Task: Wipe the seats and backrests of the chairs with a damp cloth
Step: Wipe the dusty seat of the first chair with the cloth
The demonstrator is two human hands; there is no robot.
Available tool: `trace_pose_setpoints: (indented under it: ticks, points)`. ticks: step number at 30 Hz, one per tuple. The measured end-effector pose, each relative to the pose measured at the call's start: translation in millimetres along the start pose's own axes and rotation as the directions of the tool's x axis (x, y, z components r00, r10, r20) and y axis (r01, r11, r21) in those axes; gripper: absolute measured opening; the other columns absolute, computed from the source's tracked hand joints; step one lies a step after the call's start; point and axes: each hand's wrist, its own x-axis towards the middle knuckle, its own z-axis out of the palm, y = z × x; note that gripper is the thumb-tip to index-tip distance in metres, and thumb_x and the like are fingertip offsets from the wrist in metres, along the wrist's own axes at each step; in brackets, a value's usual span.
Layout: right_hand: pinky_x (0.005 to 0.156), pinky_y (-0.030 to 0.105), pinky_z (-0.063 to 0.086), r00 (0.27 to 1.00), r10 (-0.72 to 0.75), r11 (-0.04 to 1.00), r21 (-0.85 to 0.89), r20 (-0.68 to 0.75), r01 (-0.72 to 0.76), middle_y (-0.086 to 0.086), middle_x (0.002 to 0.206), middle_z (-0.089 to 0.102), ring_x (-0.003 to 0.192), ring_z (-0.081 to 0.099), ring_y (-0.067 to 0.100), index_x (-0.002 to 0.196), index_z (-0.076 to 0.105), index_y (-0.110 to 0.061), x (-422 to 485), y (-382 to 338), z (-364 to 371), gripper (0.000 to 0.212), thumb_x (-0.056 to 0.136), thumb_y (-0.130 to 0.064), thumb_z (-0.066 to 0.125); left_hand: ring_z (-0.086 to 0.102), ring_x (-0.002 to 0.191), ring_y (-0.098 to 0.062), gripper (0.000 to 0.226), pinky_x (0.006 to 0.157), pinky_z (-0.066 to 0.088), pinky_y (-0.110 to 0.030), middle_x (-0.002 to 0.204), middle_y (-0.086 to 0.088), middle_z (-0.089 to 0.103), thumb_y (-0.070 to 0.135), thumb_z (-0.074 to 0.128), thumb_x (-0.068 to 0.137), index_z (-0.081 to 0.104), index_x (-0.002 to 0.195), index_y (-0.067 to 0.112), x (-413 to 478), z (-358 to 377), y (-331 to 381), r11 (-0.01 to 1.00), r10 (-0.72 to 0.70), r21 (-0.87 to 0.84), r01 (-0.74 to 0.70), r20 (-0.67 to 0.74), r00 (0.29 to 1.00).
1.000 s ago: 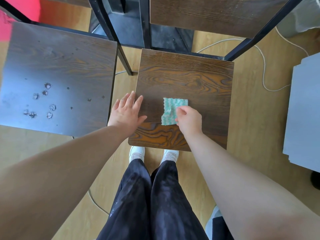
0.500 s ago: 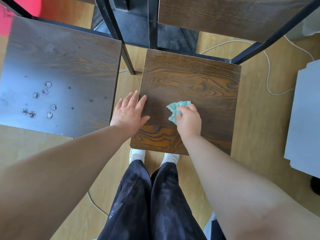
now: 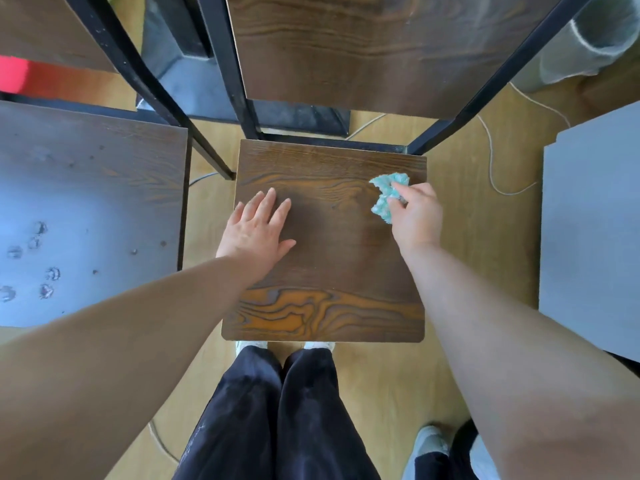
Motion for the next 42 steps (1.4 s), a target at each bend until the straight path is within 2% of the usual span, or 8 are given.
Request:
trace_pose_setpoints:
  ticks: [9, 11, 14, 17, 25, 30, 36, 42]
  points:
    - [0.089, 0.032, 0.058, 0.999, 0.047, 0.996, -0.074, -0.018, -0.048, 0.001, 0.130, 0.052, 0.113, 0.060, 0.019, 0.137, 0.058, -0.022, 39, 19, -8, 0.038, 0.099, -0.020, 0.057, -0.005, 0.154, -0.024, 0.072, 0.124, 0.005, -0.043, 0.167, -0.005, -0.006, 0.056, 0.032, 0.102, -0.002, 0.159, 0.027, 52, -26, 48, 0.997, 0.073, 0.025, -0.072, -0.045, 0.996]
    - [0.091, 0.033, 0.057, 0.999, 0.050, 0.995, -0.084, 0.013, -0.049, 0.002, 0.135, 0.051, 0.119, 0.058, 0.021, 0.142, 0.051, -0.025, 43, 22, -6, 0.044, 0.099, -0.021, 0.057, -0.004, 0.154, -0.024, 0.073, 0.124, 0.005, -0.042, 0.167, -0.004, -0.006, 0.055, 0.033, 0.102, -0.002, 0.159, 0.026, 59, -30, 53, 0.996, 0.081, 0.029, -0.079, -0.049, 0.996]
    - [0.095, 0.037, 0.055, 0.991, 0.128, 0.990, -0.060, 0.045, -0.125, 0.003, 0.139, 0.052, 0.124, 0.055, 0.022, 0.148, 0.038, -0.027, 49, 21, 2, 0.057, 0.096, -0.023, 0.062, -0.004, 0.154, -0.024, 0.073, 0.124, 0.007, -0.042, 0.167, -0.004, -0.005, 0.055, 0.034, 0.102, -0.002, 0.159, 0.025, 63, -34, 53, 0.996, 0.081, 0.025, -0.080, -0.049, 0.996]
    - [0.097, 0.034, 0.053, 0.989, 0.142, 0.987, -0.078, 0.039, -0.139, 0.003, 0.136, 0.050, 0.121, 0.056, 0.023, 0.145, 0.047, -0.020, 52, 20, 11, 0.049, 0.098, -0.022, 0.059, -0.003, 0.154, -0.024, 0.073, 0.124, 0.007, -0.043, 0.167, -0.004, -0.004, 0.053, 0.037, 0.102, 0.001, 0.159, 0.026, 59, -33, 44, 0.997, 0.075, 0.023, -0.074, -0.033, 0.997]
    - [0.096, 0.020, 0.047, 0.978, -0.042, 0.999, -0.022, 0.206, 0.048, -0.003, 0.130, 0.048, 0.117, 0.053, 0.014, 0.142, 0.052, -0.018, -8, 12, 36, 0.044, 0.099, -0.010, 0.054, 0.003, 0.153, -0.027, 0.073, 0.124, 0.011, -0.045, 0.167, -0.006, 0.001, 0.054, 0.041, 0.101, 0.008, 0.159, 0.025, 29, -14, 7, 1.000, 0.000, 0.011, -0.001, 0.013, 1.000]
    - [0.100, 0.029, 0.051, 0.949, -0.148, 0.986, -0.029, 0.277, 0.162, 0.000, 0.128, 0.051, 0.117, 0.055, 0.017, 0.139, 0.056, -0.017, -55, 8, 57, 0.042, 0.097, -0.008, 0.057, 0.002, 0.153, -0.026, 0.073, 0.124, 0.010, -0.045, 0.167, -0.006, -0.001, 0.054, 0.039, 0.101, 0.006, 0.159, 0.024, -3, -1, -9, 0.999, -0.036, -0.018, 0.036, 0.031, 0.999]
    - [0.094, 0.019, 0.046, 0.927, -0.202, 0.978, 0.010, 0.316, 0.210, 0.000, 0.124, 0.053, 0.113, 0.056, 0.016, 0.136, 0.059, -0.016, -104, 1, 82, 0.041, 0.096, -0.007, 0.056, 0.004, 0.153, -0.027, 0.073, 0.124, 0.012, -0.044, 0.167, -0.006, 0.000, 0.054, 0.040, 0.101, 0.007, 0.159, 0.023, -39, 24, -29, 0.996, -0.071, -0.048, 0.073, 0.039, 0.997]
    - [0.092, 0.027, 0.056, 0.897, -0.283, 0.957, 0.045, 0.340, 0.285, 0.000, 0.125, 0.054, 0.117, 0.057, 0.016, 0.135, 0.060, -0.016, -169, -8, 114, 0.040, 0.095, -0.012, 0.062, 0.007, 0.152, -0.029, 0.071, 0.123, 0.014, -0.046, 0.167, -0.007, 0.005, 0.051, 0.043, 0.101, 0.012, 0.158, 0.023, -73, 46, -46, 0.994, -0.073, -0.081, 0.077, 0.045, 0.996]
